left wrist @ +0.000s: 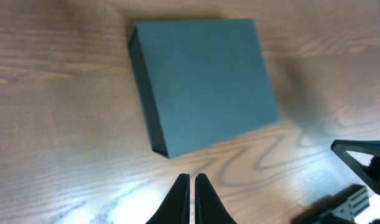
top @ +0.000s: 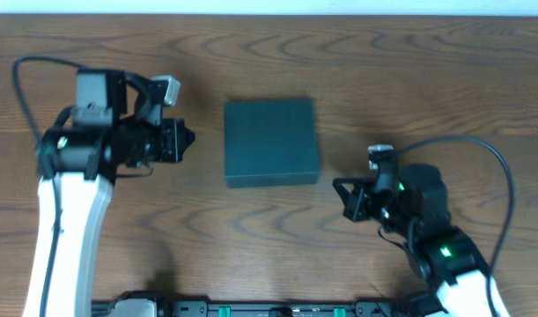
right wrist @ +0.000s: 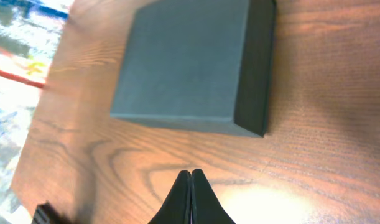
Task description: Pack container
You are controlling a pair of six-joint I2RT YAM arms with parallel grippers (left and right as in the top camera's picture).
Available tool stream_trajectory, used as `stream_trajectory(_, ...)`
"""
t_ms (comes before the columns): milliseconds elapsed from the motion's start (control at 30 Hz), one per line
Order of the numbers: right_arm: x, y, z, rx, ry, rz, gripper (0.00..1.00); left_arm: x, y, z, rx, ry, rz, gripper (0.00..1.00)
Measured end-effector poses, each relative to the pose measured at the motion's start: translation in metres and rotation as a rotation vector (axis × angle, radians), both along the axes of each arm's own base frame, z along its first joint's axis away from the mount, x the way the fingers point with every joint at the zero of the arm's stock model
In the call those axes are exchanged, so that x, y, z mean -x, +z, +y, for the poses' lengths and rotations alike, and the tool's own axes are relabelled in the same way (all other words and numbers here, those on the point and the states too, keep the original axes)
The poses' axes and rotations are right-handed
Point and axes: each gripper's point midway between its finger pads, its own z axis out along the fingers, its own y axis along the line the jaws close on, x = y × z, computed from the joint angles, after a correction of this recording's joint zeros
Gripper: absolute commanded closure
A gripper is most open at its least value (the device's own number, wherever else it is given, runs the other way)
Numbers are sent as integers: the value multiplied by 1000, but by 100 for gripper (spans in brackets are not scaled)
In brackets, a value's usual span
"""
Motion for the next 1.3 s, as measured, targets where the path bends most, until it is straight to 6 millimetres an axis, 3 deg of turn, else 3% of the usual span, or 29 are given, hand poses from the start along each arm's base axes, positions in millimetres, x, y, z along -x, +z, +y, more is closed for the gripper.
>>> stream_trajectory(67,7,7,-2,-1,8,-22,87,11,13,0,1,-1,-38,94)
stream_trajectory(133,17,14,-4,-2,21,-52,57,21,23,0,1,0,-73,91)
stream_trajectory(167,19,19,-4,-7,28,-73,38,25,27,1,1,-2,-87,78)
stream_trajectory(200,21,24,-3,-14,32,-91,2,29,30,0,1,-3,-95,45)
stream_trajectory(233,22,26,-3,-19,40,-101,1,33,32,1,1,-3,-100,5)
stream_trajectory(500,28,21,-3,-17,50,-68,1,56,20,1,-1,-2,7,5)
stream_trajectory(1100,28,21,-3,-17,50,-67,1,57,19,2,-6,0,13,5)
stream_trajectory(1300,29,21,-3,-17,50,-67,1,57,27,25,-129,80,-74,5)
